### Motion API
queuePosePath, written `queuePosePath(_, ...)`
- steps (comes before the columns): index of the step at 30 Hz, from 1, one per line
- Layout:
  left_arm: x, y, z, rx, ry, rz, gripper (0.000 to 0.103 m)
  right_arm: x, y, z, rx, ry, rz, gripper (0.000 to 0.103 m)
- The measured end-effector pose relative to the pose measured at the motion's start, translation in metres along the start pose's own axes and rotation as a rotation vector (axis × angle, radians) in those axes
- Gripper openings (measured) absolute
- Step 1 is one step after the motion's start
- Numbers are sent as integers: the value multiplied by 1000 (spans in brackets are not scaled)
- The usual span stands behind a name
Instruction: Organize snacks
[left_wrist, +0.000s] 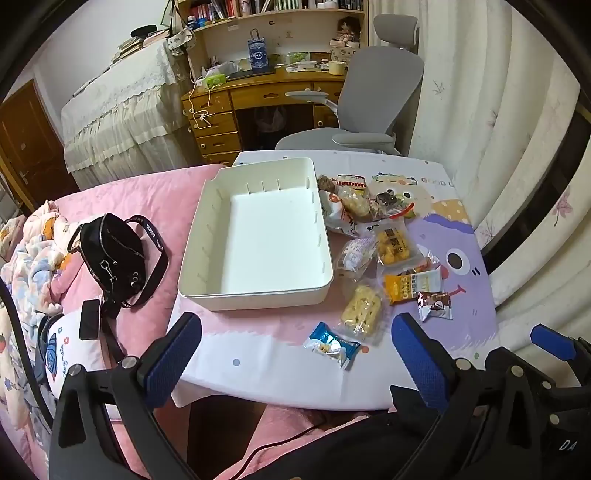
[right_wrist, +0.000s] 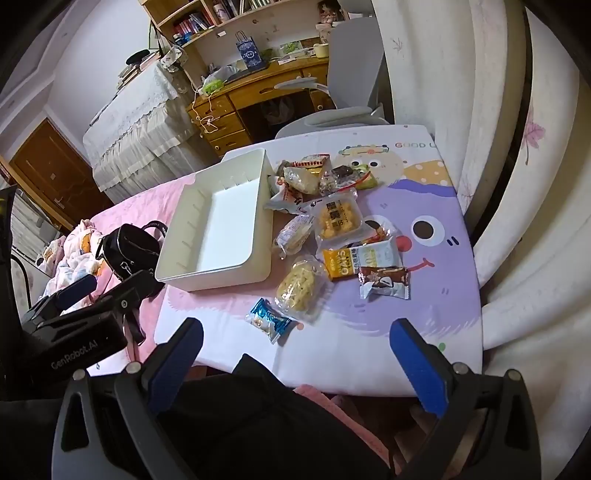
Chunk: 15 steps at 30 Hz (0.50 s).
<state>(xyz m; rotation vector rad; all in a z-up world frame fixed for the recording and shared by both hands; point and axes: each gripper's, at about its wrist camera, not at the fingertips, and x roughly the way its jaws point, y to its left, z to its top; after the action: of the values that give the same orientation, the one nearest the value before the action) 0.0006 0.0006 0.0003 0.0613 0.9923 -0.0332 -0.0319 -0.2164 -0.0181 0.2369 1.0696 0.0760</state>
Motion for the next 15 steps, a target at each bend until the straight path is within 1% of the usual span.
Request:
queuePosePath(4, -1, 5, -2, 0, -6, -8, 102, -2, -5, 0, 4, -5, 5, 102)
queuePosePath(8, -3, -2, -5, 18, -11, -6, 101, -5, -9, 0, 5, -10, -2, 102)
queuePosePath(9, -5, 0, -7, 23, -15, -10, 101, -5, -13, -7, 9, -18, 1, 102)
queuePosePath(11, -6, -9, -10, 44, -12, -6, 100, -5, -16, -3, 11, -14, 6, 102)
queuePosePath(15, -6, -14, -8, 52, -15, -14, 100, -4, -20, -2, 13, -21, 1, 102)
